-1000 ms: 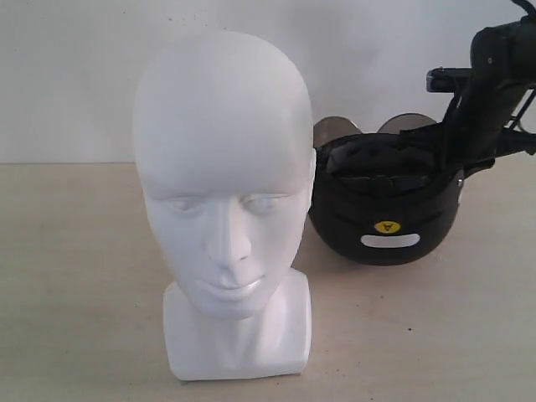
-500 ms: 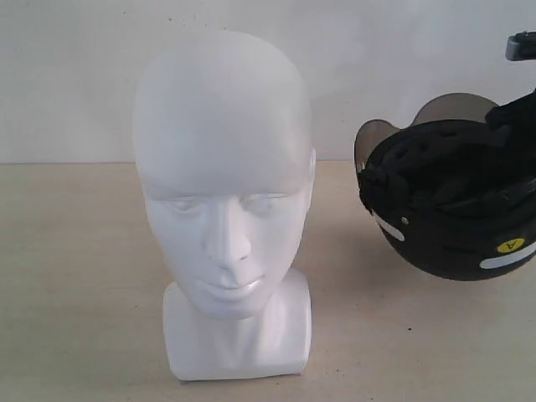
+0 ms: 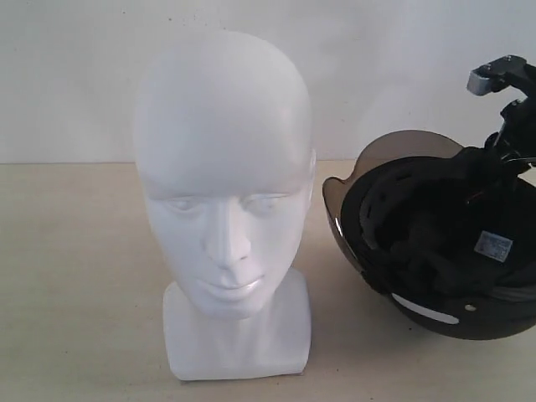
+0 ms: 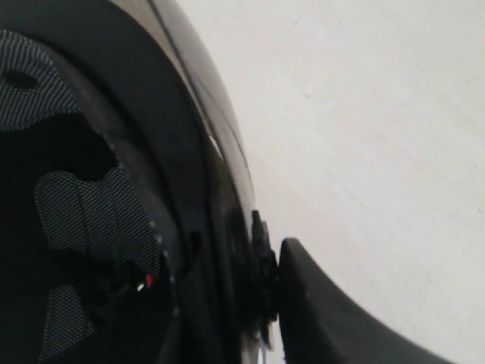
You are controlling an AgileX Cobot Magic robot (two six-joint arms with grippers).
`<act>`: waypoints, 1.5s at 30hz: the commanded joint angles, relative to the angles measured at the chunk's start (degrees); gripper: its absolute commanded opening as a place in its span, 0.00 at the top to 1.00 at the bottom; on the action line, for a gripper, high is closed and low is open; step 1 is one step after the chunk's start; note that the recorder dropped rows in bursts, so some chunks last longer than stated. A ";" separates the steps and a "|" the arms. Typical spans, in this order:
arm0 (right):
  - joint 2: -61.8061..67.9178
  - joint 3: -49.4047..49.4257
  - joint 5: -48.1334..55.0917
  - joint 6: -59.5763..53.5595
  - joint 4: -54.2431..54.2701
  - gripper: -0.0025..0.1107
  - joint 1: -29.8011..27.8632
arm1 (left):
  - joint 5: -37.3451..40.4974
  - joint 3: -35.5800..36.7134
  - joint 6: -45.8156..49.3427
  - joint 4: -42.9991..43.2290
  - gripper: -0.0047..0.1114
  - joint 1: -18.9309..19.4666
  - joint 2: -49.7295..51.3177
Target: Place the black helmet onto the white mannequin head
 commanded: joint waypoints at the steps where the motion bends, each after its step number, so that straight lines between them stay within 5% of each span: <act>1: -1.22 -0.10 -0.83 -1.45 5.03 0.52 -0.08 | -0.39 -0.03 0.08 -0.02 0.92 0.19 -0.18; 3: -1.22 -0.10 -3.48 0.43 5.03 0.29 -0.08 | -0.39 -0.03 0.08 -0.02 0.92 0.19 -0.18; 4: -1.22 -0.10 -3.94 1.80 5.03 0.27 -0.08 | -0.39 -0.03 0.08 -0.02 0.92 0.19 -0.18; 8: -1.33 -0.10 -6.36 5.54 5.30 0.42 -0.08 | -0.39 -0.03 0.08 -0.02 0.92 0.19 -0.18; 14: -8.45 -5.70 -3.21 20.42 9.53 0.35 -0.08 | -0.39 -0.03 0.08 -0.02 0.92 0.19 -0.18; 18: -9.76 -6.08 5.64 26.03 13.56 0.37 4.28 | -0.39 -0.03 0.08 -0.02 0.92 0.19 -0.18; 21: -9.76 -6.08 9.10 29.24 12.12 0.51 11.62 | -0.39 -0.03 0.08 -0.02 0.92 0.19 -0.18; 32: -5.50 -6.08 7.65 35.24 -1.60 0.50 21.20 | -0.39 -0.03 0.08 -0.02 0.92 0.19 -0.18; 45: -2.18 -6.08 5.17 36.26 -17.37 0.50 23.25 | -0.39 -0.03 0.08 -0.02 0.92 0.19 -0.18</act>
